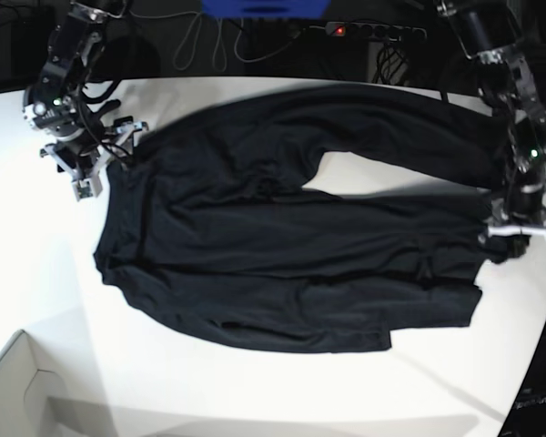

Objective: Layout the t-shirt on the table in an organized manner, then fold the t-shirt properly
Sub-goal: 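Hold the shirt with the right gripper and regrasp fabric with the left gripper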

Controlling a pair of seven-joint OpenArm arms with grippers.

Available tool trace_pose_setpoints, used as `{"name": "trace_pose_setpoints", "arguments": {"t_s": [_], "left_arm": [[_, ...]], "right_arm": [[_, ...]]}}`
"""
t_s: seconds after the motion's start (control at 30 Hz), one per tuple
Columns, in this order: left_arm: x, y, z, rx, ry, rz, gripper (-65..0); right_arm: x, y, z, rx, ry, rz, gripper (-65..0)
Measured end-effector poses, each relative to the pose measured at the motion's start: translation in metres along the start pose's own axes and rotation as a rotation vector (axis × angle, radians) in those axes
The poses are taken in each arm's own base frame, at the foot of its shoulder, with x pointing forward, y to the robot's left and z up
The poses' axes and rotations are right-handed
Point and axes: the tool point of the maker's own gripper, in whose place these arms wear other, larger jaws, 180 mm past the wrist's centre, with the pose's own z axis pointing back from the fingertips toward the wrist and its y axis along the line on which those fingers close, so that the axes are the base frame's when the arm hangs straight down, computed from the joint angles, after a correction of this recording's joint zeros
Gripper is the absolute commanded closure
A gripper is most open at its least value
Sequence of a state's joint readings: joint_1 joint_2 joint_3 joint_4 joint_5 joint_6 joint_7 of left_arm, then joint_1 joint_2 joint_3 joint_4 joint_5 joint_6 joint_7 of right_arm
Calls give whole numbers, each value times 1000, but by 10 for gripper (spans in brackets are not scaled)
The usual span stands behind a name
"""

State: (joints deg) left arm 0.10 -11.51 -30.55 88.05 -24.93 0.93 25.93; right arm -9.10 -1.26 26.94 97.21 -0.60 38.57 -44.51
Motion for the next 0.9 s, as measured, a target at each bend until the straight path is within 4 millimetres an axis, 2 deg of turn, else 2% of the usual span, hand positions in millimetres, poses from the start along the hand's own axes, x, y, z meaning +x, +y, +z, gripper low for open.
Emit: {"name": "trace_pose_setpoints", "arguments": {"t_s": [0.1, 0.23, 0.37, 0.5, 0.63, 0.8, 0.9], "left_arm": [[9, -9, -15, -9, -18, 22, 0], [-13, -24, -28, -25, 50, 45, 0], [-14, -33, -41, -36, 59, 64, 0], [-33, -35, -58, -19, 121, 114, 0], [-49, -34, -73, 6, 181, 144, 0], [-35, -36, -85, 3, 166, 155, 0], [-36, -26, -83, 20, 166, 149, 0]], "right_arm": [[5, 0, -1, -1, -13, 1, -395], [3, -1, 0, -1, -8, 0, -395], [3, -2, 0, -4, -9, -1, -395], [4, -1, 0, -1, -11, 1, -395], [14, -3, -6, 2, -27, -9, -394], [13, -6, -22, 27, -2, -25, -384], [11, -7, -25, 34, -5, -36, -313]]}}
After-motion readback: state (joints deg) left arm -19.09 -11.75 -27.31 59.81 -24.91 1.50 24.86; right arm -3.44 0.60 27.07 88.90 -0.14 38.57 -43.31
